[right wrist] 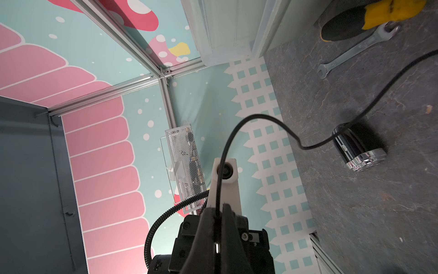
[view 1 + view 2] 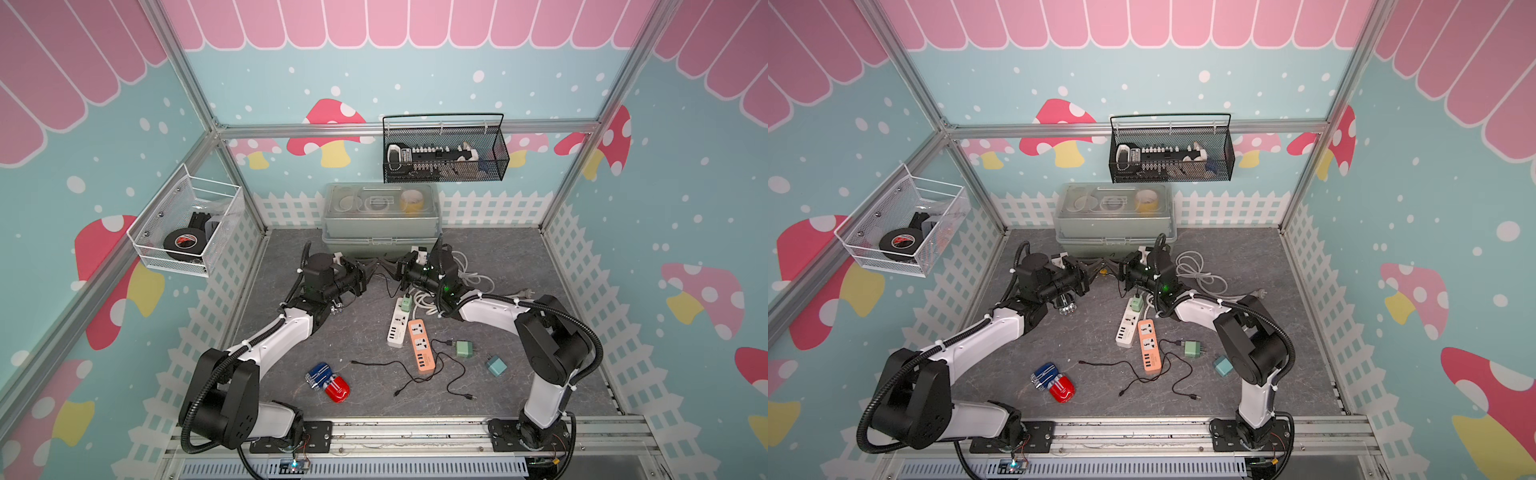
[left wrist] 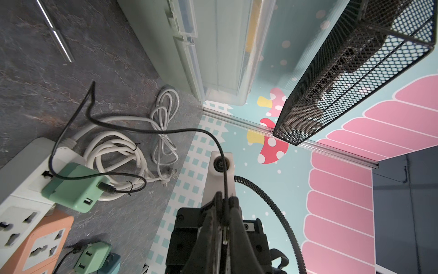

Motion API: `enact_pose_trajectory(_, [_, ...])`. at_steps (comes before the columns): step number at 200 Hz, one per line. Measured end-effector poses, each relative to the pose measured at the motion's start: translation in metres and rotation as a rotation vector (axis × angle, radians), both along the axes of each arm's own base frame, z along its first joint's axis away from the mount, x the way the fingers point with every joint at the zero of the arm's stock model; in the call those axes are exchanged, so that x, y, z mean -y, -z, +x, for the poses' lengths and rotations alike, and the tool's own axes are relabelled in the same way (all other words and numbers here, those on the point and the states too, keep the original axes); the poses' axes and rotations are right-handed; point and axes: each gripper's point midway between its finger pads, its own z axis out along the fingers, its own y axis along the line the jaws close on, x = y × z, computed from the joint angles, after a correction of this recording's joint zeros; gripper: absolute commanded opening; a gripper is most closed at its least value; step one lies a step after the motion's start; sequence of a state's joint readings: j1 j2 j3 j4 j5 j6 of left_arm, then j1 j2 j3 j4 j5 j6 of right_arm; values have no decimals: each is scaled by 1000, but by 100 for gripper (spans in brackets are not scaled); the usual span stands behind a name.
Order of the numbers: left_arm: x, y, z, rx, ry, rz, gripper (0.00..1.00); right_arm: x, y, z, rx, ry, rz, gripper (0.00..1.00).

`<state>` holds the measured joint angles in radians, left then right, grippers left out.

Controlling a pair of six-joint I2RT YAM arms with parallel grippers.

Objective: Charge the electric shaver
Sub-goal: Pick up the charging cable from the center of the board.

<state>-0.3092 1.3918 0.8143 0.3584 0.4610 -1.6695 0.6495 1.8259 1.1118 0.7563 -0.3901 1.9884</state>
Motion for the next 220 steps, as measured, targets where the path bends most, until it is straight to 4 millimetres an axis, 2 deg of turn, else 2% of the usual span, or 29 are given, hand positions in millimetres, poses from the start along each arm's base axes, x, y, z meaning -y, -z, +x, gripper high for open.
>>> enact_pose_trajectory(51, [7, -1, -4, 2, 18, -4, 13, 2, 0, 2, -2, 16, 1, 0])
enact_pose_trajectory(118, [7, -2, -4, 8, 20, -5, 10, 1, 0, 2, -8, 21, 10, 0])
enact_pose_trajectory(158, [4, 5, 0, -8, 24, 5, 5, 3, 6, 0, -22, 31, 5, 0])
enact_pose_trajectory(171, [5, 8, 1, -14, 31, 9, 0, 4, 9, 0, -28, 39, 1, 0])
enact_pose_trajectory(220, [7, 6, 2, -9, 41, 12, 0, 5, 8, 1, -27, 48, 3, 0])
